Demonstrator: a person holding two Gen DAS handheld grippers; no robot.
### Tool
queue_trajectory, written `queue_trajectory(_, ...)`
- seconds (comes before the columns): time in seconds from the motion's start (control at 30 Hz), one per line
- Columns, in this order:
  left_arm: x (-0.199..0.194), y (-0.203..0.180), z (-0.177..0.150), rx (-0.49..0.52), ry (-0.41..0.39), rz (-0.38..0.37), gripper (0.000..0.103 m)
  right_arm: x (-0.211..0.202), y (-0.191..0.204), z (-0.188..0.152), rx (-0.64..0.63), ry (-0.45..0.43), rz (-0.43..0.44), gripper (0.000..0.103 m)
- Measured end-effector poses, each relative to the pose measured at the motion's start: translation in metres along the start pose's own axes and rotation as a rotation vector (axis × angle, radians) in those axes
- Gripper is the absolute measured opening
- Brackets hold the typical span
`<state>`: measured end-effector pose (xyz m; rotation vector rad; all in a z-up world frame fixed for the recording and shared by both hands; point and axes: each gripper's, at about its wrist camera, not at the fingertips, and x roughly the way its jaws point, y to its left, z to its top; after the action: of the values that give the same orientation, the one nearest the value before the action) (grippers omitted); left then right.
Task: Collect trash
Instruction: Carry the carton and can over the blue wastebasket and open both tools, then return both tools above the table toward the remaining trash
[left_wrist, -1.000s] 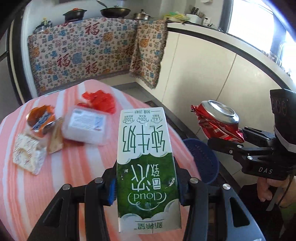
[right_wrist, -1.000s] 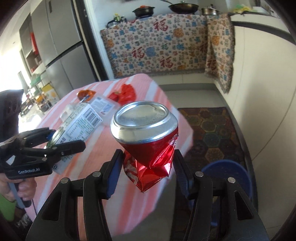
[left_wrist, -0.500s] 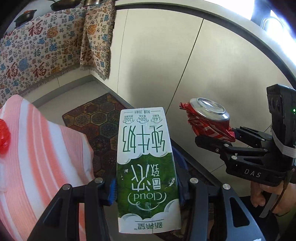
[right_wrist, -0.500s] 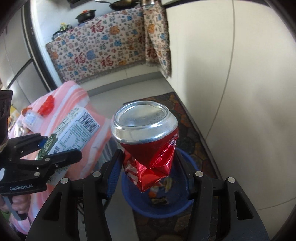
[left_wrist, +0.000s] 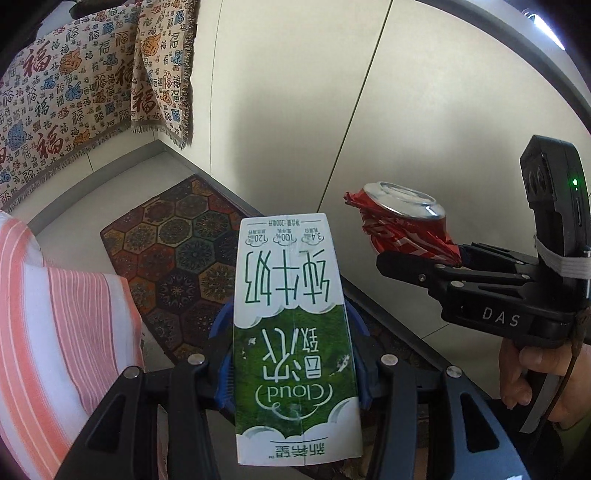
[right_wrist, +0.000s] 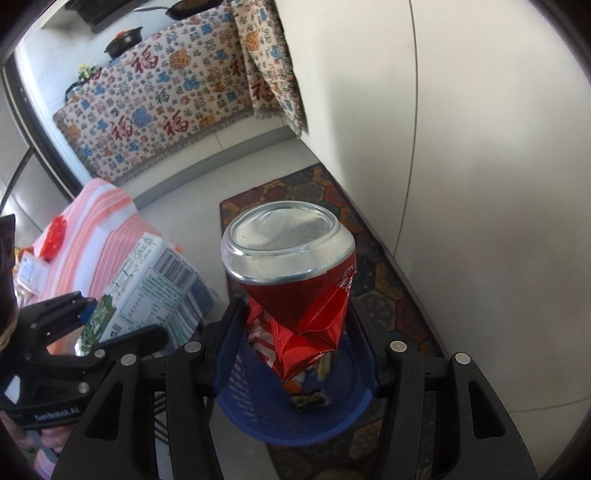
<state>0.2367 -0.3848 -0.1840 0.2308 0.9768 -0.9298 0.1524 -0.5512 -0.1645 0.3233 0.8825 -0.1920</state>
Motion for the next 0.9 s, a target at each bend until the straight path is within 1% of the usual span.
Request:
queue_trajectory(0.03, 0.004, -0.002, 0.000, 0.001, 0.006, 0.005, 0.055, 0.001, -0.003, 0.000, 0.010, -0.009, 0.008, 0.060)
queue_trajectory(0.07, 0.009, -0.002, 0.001, 0.000, 0.007, 0.008, 0.063, 0.001, -0.005, -0.001, 0.020, -0.014, 0.009, 0.065)
queue_trajectory(0.1, 0.010, -0.004, 0.001, -0.002, -0.002, 0.009, 0.067, 0.001, -0.007, -0.001, 0.028, -0.018, 0.008, 0.066)
queue_trajectory(0.2, 0.017, -0.004, 0.004, -0.010, -0.013, 0.003, 0.067, -0.002, -0.010, 0.001, 0.040, -0.034, 0.006, 0.066)
queue_trajectory(0.3, 0.017, -0.002, 0.007, -0.028, -0.026, 0.014, 0.067, -0.008, -0.011, 0.001, 0.036, -0.057, 0.003, 0.066)
queue_trajectory(0.43, 0.005, 0.002, 0.005, -0.048, -0.051, 0.027, 0.067, -0.018, -0.007, 0.002, 0.020, -0.096, -0.006, 0.069)
queue_trajectory(0.5, -0.010, 0.002, 0.000, -0.054, -0.070, 0.036, 0.067, -0.024, -0.001, 0.002, -0.001, -0.120, -0.015, 0.071)
queue_trajectory(0.57, -0.027, 0.002, -0.005, -0.059, -0.092, 0.046, 0.067, -0.031, 0.008, 0.001, -0.028, -0.148, -0.023, 0.076)
queue_trajectory(0.7, -0.073, 0.004, -0.026, -0.080, -0.139, 0.067, 0.067, -0.042, 0.035, -0.005, -0.090, -0.187, -0.029, 0.078)
queue_trajectory(0.8, -0.110, 0.011, -0.048, -0.098, -0.169, 0.097, 0.067, -0.047, 0.067, -0.015, -0.157, -0.210, -0.019, 0.079)
queue_trajectory(0.9, -0.142, 0.025, -0.070, -0.135, -0.182, 0.140, 0.067, -0.048, 0.108, -0.026, -0.248, -0.225, 0.013, 0.080)
